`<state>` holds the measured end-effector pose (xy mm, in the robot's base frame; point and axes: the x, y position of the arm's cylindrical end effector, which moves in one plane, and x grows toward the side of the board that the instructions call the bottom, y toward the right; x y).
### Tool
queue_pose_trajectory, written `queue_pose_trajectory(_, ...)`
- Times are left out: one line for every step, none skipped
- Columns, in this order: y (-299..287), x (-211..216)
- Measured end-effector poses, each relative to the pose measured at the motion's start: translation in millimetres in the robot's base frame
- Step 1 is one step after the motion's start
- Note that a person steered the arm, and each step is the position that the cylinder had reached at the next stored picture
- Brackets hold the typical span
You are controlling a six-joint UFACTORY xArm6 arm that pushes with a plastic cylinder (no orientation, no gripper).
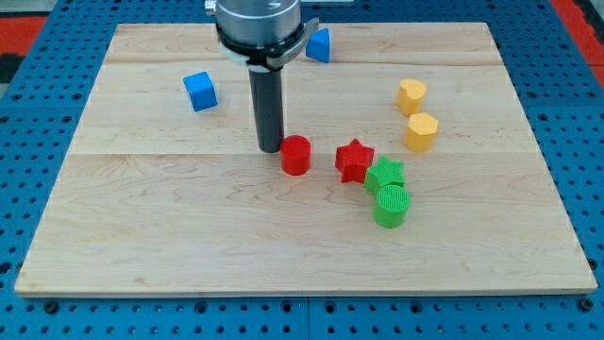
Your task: Push the red circle closer to the red star
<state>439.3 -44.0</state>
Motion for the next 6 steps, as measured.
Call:
queue_pose_trajectory(5.8, 19.5)
queue_pose_trajectory(13.7, 28.9)
queue_pose_trajectory(4.3, 21.2)
queue_pose_trajectory(26.6, 15.6)
queue_pose_trajectory(26.9, -6.9)
queue_pose_trajectory(26.9, -22.2)
